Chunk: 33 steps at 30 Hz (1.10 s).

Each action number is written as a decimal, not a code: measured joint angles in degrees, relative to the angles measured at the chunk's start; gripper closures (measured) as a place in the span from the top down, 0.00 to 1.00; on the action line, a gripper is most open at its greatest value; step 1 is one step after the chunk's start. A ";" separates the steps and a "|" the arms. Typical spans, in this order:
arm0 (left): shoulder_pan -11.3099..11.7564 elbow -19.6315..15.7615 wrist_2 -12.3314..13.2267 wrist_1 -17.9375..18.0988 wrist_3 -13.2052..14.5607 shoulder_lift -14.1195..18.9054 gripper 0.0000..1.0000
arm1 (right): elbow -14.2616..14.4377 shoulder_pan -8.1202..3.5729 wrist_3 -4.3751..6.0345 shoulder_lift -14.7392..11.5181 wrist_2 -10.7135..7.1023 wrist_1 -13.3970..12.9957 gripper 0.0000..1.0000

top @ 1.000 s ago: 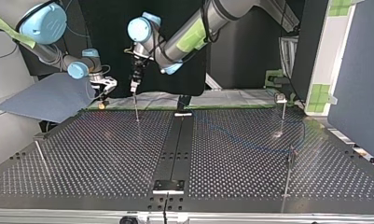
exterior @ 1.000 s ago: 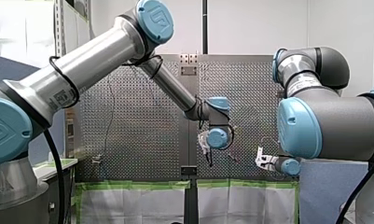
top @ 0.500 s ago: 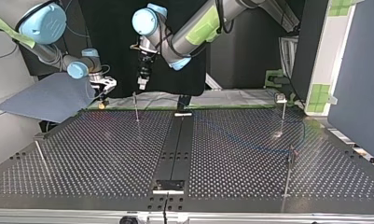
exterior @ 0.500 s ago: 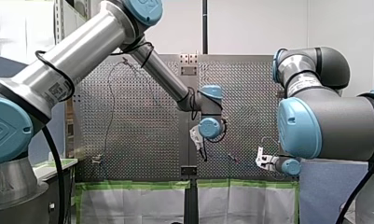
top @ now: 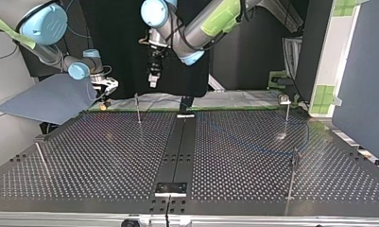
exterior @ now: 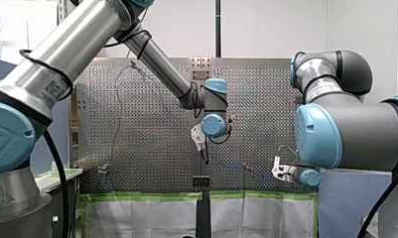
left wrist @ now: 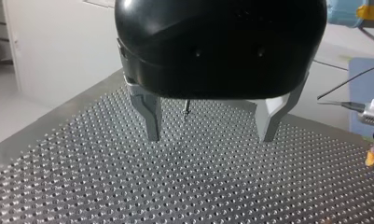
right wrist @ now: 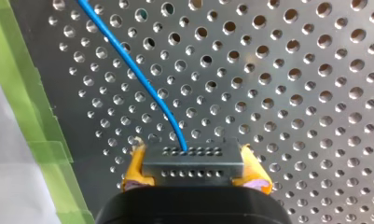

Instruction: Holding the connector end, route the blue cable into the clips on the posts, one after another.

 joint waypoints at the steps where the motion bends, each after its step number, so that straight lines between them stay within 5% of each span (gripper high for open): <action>1: 0.04 -0.44 0.33 0.03 0.45 0.45 1.00 | -0.01 0.00 0.00 0.00 -0.01 0.02 0.00; 6: 0.46 -2.98 2.64 1.06 2.10 2.99 1.00 | 0.00 0.02 0.00 0.03 -0.07 0.14 0.00; 21: 1.86 -10.61 9.89 8.04 -1.52 10.61 1.00 | 0.00 0.03 0.01 0.11 -0.06 0.09 0.00; 33: 3.40 -16.69 10.25 10.80 -0.90 16.68 1.00 | 0.00 0.00 0.01 0.11 -0.04 0.03 0.00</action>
